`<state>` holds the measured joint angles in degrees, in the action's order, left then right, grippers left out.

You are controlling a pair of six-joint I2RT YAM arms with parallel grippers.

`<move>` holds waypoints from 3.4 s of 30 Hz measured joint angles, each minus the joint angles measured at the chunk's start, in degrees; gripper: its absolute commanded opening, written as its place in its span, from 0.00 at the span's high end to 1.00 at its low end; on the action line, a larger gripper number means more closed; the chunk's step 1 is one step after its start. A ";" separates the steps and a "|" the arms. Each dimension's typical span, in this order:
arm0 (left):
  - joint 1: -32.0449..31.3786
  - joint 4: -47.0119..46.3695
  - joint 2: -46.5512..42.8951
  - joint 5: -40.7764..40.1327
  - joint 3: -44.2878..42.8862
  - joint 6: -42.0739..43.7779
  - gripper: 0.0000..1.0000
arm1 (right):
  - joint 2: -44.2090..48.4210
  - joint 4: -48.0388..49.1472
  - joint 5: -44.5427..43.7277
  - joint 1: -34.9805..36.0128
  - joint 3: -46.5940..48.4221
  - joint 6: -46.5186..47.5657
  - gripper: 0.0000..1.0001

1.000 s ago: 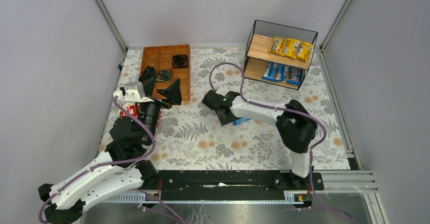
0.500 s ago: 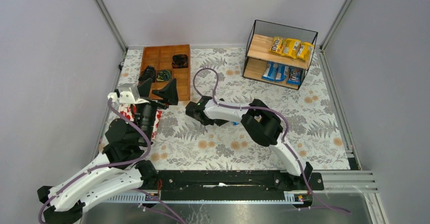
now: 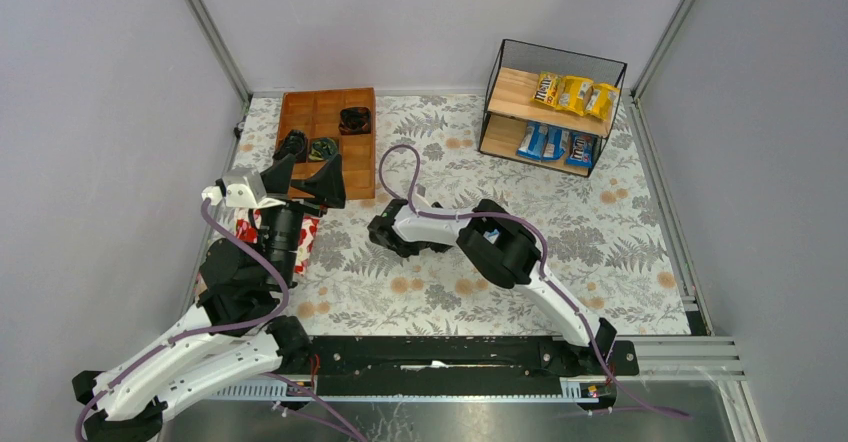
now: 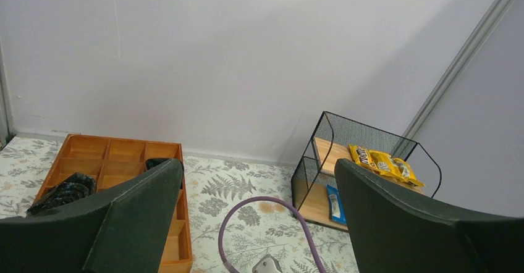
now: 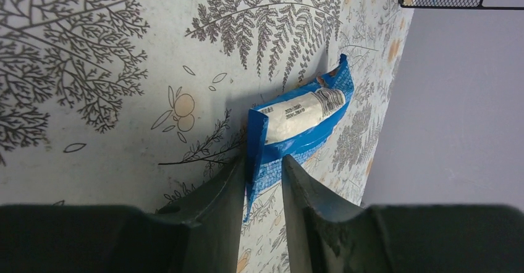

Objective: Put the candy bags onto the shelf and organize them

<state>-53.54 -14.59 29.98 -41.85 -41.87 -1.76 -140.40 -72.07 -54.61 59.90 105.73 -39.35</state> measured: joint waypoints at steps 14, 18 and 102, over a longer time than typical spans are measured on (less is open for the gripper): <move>0.00 -0.04 0.00 0.00 0.00 0.00 0.01 | -1.05 -0.39 -4.59 0.02 -3.17 -0.35 1.00; 0.00 -0.04 0.00 0.00 0.00 0.00 0.01 | 3.52 3.02 -4.98 0.09 -9.44 1.77 1.00; 0.26 0.55 1.49 0.72 0.00 -1.18 0.01 | 34.38 31.93 17.99 -1.31 -32.65 27.63 0.19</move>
<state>-53.28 -14.04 31.46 -41.12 -41.87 -2.94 -106.02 -40.14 -36.62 58.59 73.08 -11.73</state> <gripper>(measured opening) 0.987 0.805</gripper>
